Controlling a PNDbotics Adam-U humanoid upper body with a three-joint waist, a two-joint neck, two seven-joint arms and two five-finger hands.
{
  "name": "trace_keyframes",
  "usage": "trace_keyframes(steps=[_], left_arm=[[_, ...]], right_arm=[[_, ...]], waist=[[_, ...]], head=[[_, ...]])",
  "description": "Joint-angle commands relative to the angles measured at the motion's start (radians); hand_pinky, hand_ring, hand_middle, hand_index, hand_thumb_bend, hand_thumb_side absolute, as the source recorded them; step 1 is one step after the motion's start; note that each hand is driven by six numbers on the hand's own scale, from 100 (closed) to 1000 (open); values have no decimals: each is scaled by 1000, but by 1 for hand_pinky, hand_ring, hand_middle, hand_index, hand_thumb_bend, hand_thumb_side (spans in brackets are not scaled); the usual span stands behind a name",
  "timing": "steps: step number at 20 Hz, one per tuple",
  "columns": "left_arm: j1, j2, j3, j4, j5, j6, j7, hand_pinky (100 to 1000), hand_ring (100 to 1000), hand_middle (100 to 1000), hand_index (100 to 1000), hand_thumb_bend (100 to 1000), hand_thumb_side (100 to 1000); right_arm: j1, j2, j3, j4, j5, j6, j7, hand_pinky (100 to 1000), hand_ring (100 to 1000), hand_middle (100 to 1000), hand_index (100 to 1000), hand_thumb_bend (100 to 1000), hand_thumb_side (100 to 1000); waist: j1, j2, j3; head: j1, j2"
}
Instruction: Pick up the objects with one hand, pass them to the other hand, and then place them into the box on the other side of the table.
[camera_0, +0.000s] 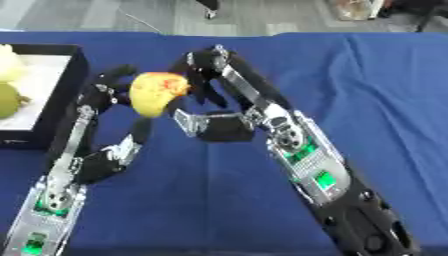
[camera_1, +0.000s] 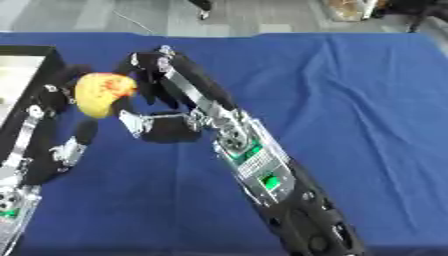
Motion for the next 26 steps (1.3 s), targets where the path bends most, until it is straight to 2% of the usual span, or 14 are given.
trace_keyframes(steps=[1,10,16,20,26], left_arm=[[-16,14,-7,-31,10,-13,-35,661,753,848,947,401,657],[-19,15,-15,-41,28,-20,-78,659,750,846,944,385,646],[-21,13,-19,-39,18,-20,-99,648,719,801,900,254,606],[-21,11,-20,-38,19,-16,-95,612,654,741,854,103,598],[-24,8,-25,-35,16,-14,-98,548,571,650,795,100,563]], right_arm=[[-14,-2,-2,5,-11,-3,10,525,100,230,167,100,100],[-18,-2,4,32,-22,-12,33,523,100,227,151,100,100],[-23,-4,8,33,-25,-16,49,523,100,227,149,100,100],[-25,-5,10,34,-27,-19,60,523,100,226,148,100,100],[-29,-7,9,33,-32,-22,71,522,100,225,147,100,100]], waist=[[4,-8,-1],[2,-7,1],[2,-6,0],[2,-5,0],[3,-5,-2]], head=[[-5,5],[-12,5],[-11,5],[-10,5],[-7,5]])
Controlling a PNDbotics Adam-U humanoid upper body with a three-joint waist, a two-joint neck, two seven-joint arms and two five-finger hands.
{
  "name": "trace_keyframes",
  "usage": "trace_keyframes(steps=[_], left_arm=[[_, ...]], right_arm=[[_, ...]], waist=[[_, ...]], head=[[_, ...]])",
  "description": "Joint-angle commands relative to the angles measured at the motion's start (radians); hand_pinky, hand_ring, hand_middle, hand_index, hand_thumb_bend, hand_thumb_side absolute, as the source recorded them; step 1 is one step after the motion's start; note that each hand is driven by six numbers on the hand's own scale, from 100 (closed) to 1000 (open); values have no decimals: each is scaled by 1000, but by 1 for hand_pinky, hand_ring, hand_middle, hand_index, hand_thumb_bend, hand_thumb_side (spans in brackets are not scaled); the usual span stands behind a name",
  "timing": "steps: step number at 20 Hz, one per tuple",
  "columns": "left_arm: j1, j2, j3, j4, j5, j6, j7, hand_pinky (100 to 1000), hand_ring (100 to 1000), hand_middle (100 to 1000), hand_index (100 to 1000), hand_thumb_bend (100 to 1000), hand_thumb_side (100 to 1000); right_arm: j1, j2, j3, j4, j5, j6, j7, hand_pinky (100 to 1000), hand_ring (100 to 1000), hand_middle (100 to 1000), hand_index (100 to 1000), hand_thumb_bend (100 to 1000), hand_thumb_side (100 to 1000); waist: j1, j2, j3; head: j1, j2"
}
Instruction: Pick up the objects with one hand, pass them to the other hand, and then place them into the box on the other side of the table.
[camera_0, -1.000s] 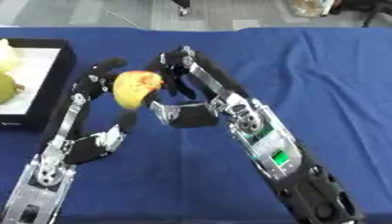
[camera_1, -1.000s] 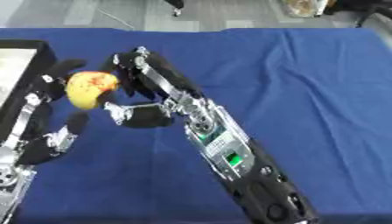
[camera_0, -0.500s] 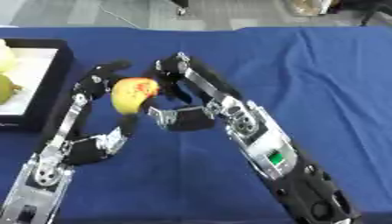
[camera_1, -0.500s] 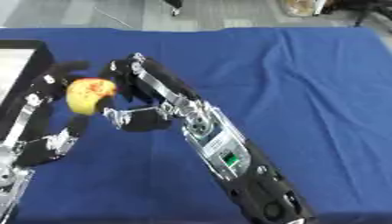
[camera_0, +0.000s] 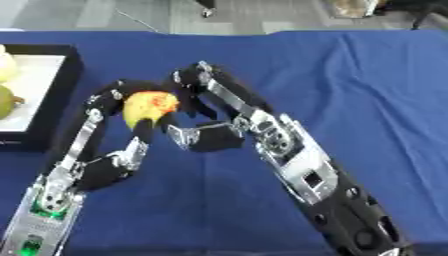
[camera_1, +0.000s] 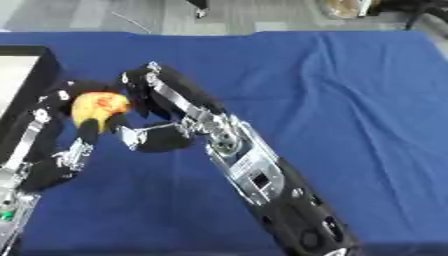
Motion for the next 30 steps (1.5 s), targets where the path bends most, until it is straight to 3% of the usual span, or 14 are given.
trace_keyframes(steps=[1,11,14,18,21,30], left_arm=[[-15,5,-2,-16,-5,1,-7,532,554,628,781,100,557],[-13,1,-6,-15,-6,4,-43,393,419,484,674,100,493],[-14,1,-7,-15,0,8,-42,306,328,384,577,100,564],[-18,-2,-11,-16,2,18,-22,191,190,221,420,100,583],[-21,-4,-14,-16,-12,24,6,188,160,149,352,100,588],[-28,-10,-21,-9,-46,30,82,187,150,123,311,100,603]], right_arm=[[-21,-6,-4,-16,-10,-2,3,522,100,225,147,100,100],[-23,-4,-16,-31,-23,14,-53,513,100,220,149,100,100],[-23,-2,-19,-34,-25,17,-66,511,100,218,152,100,100],[-25,-1,-21,-37,-28,23,-79,508,100,217,165,100,100],[-25,3,-25,-41,-33,27,-93,507,100,219,176,100,100],[-28,11,-34,-52,-39,31,-125,509,100,227,201,100,100]], waist=[[3,-9,-1],[4,-8,-3],[4,-8,-4],[4,-8,-4],[5,-9,-6],[7,-7,-9]], head=[[4,5],[6,5],[7,5],[8,5],[9,5],[9,5]])
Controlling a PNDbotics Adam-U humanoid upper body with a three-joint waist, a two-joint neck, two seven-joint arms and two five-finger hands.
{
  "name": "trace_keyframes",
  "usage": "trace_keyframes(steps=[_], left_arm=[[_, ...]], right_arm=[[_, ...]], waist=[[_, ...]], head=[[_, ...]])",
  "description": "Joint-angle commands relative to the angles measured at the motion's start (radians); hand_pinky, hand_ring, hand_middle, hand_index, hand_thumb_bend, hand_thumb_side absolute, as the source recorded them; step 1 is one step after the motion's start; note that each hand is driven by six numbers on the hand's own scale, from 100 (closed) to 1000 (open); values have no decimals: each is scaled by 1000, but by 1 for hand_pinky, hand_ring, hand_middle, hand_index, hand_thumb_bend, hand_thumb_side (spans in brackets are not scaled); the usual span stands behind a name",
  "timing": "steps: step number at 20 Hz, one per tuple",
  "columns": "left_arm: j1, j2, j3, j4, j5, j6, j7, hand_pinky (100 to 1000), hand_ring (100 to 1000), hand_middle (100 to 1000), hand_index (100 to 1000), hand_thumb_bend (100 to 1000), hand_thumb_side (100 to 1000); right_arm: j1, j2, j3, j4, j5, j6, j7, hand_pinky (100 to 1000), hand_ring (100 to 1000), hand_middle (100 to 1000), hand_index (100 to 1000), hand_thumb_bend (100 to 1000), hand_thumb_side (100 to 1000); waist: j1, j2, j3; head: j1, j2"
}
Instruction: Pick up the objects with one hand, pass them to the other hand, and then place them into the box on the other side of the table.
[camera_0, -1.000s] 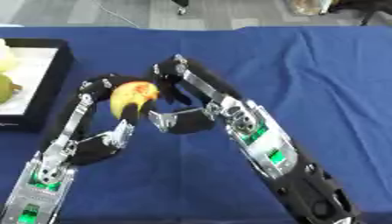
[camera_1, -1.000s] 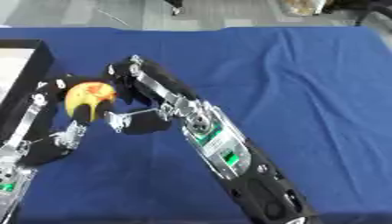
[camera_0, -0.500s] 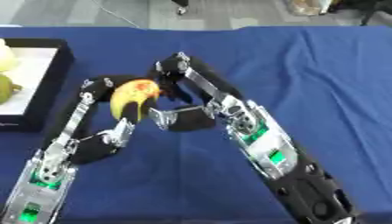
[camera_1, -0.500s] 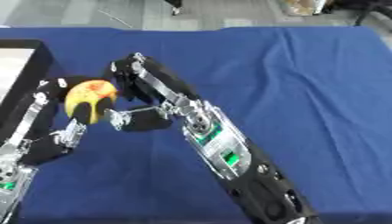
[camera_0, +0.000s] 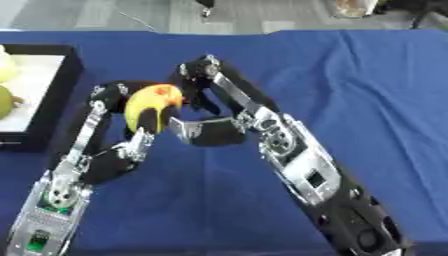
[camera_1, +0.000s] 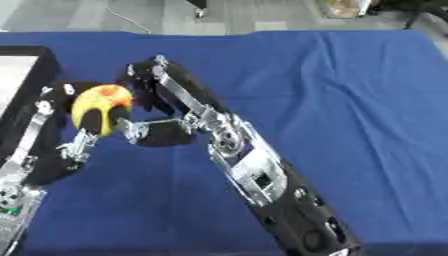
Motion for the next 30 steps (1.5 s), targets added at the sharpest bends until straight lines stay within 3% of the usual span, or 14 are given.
trace_keyframes(steps=[1,3,5,6,10,14,18,23,30], left_arm=[[-4,7,-7,-3,-17,2,18,188,151,123,312,100,604],[-4,6,-6,-3,-21,5,28,188,151,123,312,100,606],[-5,5,-6,-2,-23,9,39,188,152,124,312,100,608],[-5,5,-5,-2,-24,11,44,188,152,124,312,100,609],[-5,5,-1,1,-27,19,60,189,155,127,315,100,609],[-5,9,8,1,-31,27,75,191,158,130,317,100,613],[-3,14,21,0,-34,35,95,192,159,131,318,100,622],[-2,14,24,2,-37,38,110,192,159,131,318,100,622],[0,11,38,10,-41,50,147,192,162,134,319,100,633]], right_arm=[[-27,8,-30,-37,-7,-3,-15,511,101,230,221,100,100],[-25,8,-29,-39,-6,-10,-7,516,105,236,256,100,100],[-22,8,-29,-41,-2,-21,9,526,113,251,320,154,109],[-20,9,-29,-43,0,-30,20,539,130,276,392,229,176],[-12,9,-37,-50,10,-69,86,571,182,341,529,364,305],[-22,-4,-53,-65,23,-112,179,624,291,456,711,497,421],[-31,-20,-77,-89,42,-136,235,647,354,509,765,531,479],[-32,-24,-88,-105,50,-135,243,647,354,509,765,531,479],[-28,-22,-117,-137,75,-114,182,648,370,526,784,550,539]], waist=[[4,-10,-2],[4,-10,-2],[4,-10,-2],[4,-10,-2],[4,-10,-4],[3,-13,-7],[1,-17,-11],[1,-17,-13],[2,-20,-16]], head=[[3,5],[4,5],[4,5],[4,5],[7,5],[12,5],[16,5],[18,5],[22,5]])
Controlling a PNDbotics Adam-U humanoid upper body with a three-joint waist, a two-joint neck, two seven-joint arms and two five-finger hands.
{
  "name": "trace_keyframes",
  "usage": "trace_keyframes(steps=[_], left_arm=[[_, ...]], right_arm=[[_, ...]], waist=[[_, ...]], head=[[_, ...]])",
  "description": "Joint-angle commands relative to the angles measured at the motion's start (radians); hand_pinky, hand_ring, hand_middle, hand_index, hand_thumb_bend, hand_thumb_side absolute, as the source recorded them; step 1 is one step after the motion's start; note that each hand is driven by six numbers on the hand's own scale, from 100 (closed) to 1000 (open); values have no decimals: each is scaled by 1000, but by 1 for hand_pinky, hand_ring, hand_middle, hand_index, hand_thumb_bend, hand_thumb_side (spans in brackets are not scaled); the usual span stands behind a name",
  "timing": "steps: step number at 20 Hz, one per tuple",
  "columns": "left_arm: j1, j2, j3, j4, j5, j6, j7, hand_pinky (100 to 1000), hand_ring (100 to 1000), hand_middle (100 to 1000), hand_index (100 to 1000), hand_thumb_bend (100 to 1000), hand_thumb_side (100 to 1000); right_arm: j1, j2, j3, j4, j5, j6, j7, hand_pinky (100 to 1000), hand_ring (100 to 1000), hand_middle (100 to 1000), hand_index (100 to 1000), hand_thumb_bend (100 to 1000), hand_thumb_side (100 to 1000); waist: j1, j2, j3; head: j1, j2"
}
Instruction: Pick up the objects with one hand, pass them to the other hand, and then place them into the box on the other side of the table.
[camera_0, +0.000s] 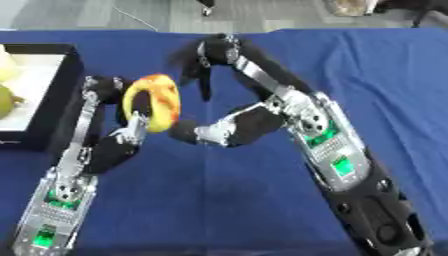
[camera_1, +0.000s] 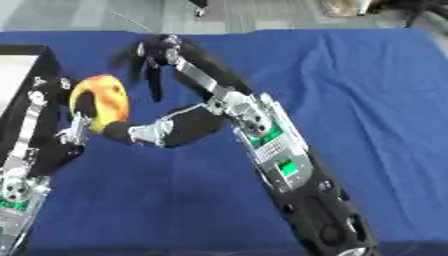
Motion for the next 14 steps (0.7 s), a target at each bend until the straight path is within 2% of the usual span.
trace_keyframes(steps=[1,6,11,14], left_arm=[[-9,11,13,-10,-7,3,17,192,162,134,319,100,633],[-9,15,22,-12,-11,8,37,193,163,135,319,100,640],[-10,19,27,-16,-13,10,44,195,164,135,319,100,652],[-20,51,69,-37,-20,23,76,198,166,136,320,100,652]], right_arm=[[-14,-3,-16,-34,18,6,-26,648,370,527,785,550,541],[-10,-2,-40,-52,76,13,-67,653,378,538,795,551,545],[-6,1,-42,-55,104,16,-87,656,390,556,803,551,546],[4,-3,-72,-69,119,27,-118,657,391,557,803,549,545]], waist=[[2,-18,0],[2,-20,-1],[4,-22,-2],[8,-27,-3]], head=[[5,1],[8,1],[10,1],[14,1]])
